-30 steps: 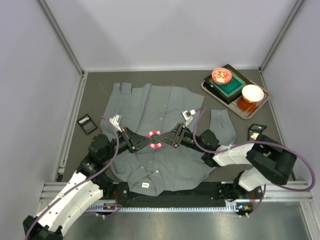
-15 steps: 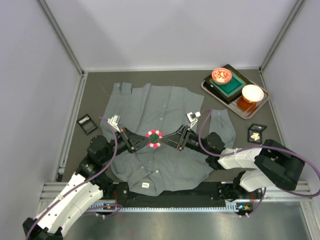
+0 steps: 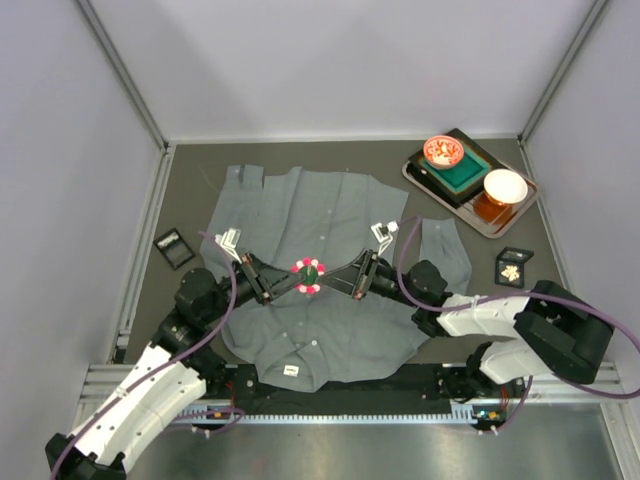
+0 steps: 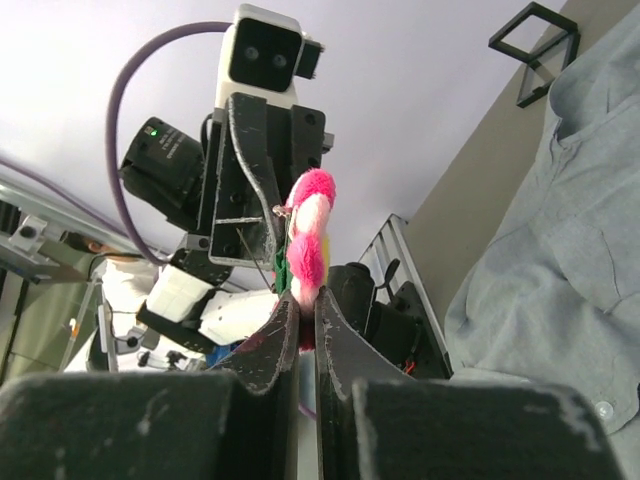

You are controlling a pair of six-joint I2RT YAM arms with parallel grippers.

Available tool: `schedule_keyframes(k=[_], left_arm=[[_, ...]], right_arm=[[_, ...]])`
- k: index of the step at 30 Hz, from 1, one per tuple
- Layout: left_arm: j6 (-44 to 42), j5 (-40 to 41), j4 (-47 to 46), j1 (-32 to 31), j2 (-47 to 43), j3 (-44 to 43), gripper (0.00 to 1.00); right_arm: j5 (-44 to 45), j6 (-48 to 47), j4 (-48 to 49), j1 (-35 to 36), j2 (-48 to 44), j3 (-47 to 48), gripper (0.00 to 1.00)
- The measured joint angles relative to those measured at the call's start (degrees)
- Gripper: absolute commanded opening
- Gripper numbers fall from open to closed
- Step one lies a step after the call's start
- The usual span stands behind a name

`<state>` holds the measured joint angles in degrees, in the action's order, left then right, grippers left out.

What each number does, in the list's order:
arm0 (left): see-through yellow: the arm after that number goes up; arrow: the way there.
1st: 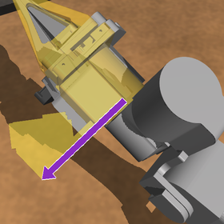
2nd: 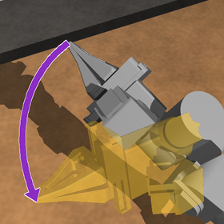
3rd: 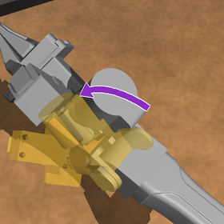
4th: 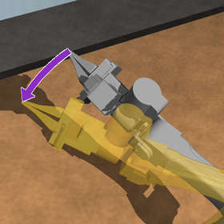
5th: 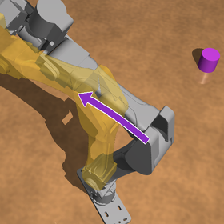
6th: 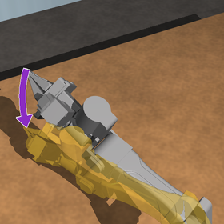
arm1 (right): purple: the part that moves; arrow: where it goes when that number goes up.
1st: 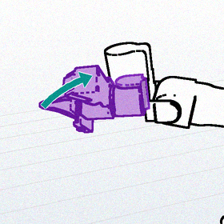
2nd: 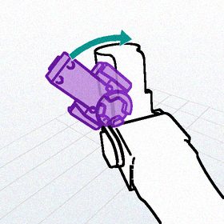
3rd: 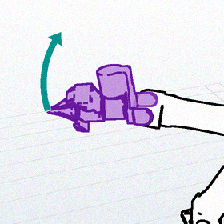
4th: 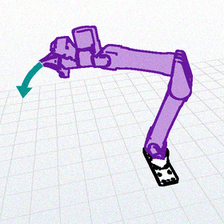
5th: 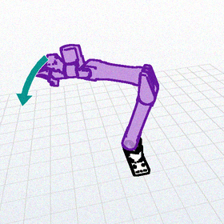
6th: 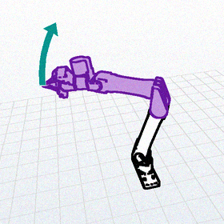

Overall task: Remove the brooch from the garment
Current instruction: Close the brooch.

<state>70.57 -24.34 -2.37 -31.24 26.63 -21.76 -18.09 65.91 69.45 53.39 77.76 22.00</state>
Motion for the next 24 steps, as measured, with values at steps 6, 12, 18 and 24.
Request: schedule_keyframes(k=[6, 12, 18, 24], left_arm=[[-4.33, 0.44, 3.37, 0.07, 0.74, -2.69, 0.34], [-5.46, 0.33, 4.07, 0.0, 0.87, -2.71, 0.4], [-6.23, -0.11, 4.09, -0.02, 1.66, -2.71, 0.25], [-6.4, -0.74, 3.15, 0.0, 1.75, -2.78, 0.01]], right_arm=[[-0.55, -2.05, -6.99, -0.04, -2.75, 2.1, 0.0], [-2.32, -3.3, -10.16, 0.0, -3.54, 3.32, 0.0], [-3.45, -3.78, -12.85, 0.0, -3.65, 3.98, 0.0], [-3.65, -3.8, -13.81, -0.09, -3.65, 4.33, 0.0]])
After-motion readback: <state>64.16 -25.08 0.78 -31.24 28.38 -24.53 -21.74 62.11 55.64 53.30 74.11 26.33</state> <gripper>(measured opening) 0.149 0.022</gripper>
